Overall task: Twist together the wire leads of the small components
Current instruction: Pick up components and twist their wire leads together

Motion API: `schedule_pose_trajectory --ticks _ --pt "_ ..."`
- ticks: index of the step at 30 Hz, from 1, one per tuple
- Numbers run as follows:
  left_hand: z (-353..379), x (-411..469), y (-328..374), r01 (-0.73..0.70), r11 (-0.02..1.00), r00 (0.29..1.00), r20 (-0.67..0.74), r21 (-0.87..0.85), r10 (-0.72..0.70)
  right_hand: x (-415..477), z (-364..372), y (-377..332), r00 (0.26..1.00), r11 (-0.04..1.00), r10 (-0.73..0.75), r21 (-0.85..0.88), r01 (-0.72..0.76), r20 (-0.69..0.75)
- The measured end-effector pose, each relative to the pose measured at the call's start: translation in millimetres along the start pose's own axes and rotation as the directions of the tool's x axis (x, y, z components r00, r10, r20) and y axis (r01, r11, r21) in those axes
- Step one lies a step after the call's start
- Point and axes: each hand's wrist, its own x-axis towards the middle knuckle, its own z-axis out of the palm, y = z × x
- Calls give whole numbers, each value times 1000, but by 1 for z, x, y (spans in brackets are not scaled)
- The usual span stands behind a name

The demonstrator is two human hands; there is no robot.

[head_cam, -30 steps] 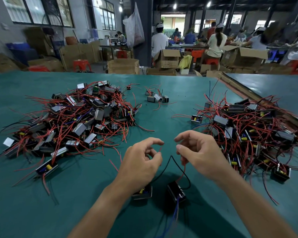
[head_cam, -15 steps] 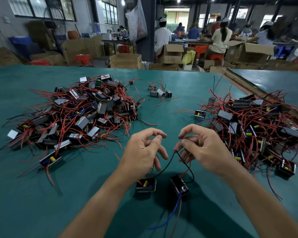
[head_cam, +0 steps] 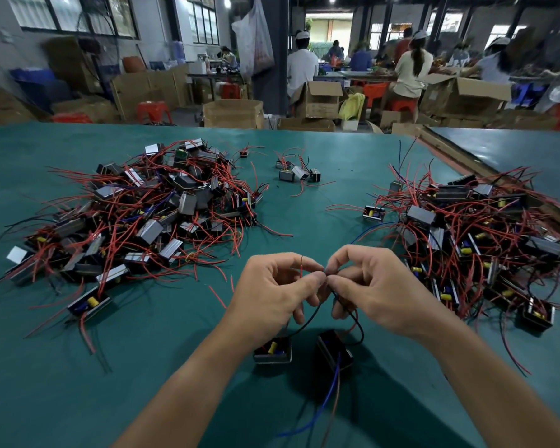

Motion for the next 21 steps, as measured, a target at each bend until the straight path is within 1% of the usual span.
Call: schedule_pose_trajectory --ticks 4,10,13,17,19,21 --pt "-2 1 -1 -12 999 1000 -12 50 12 0 1 0 1000 999 -15 -28 14 -18" --pt "-1 0 -2 14 990 1000 25 138 -18 -1 2 -1 999 999 3 34 -1 -52" --pt "0 -1 -1 39 981 998 43 191 -48 -1 1 -1 999 999 -11 -34 9 -50" --pt "0 -3 0 40 962 998 28 269 -50 -2 -3 -3 999 995 27 -96 -25 18" --pt "-1 -4 2 40 965 998 29 260 -49 -3 -3 -4 998 994 43 -107 -39 40" --pt "0 -3 5 46 976 998 27 212 -53 -3 -3 -4 998 993 51 -110 -48 24"
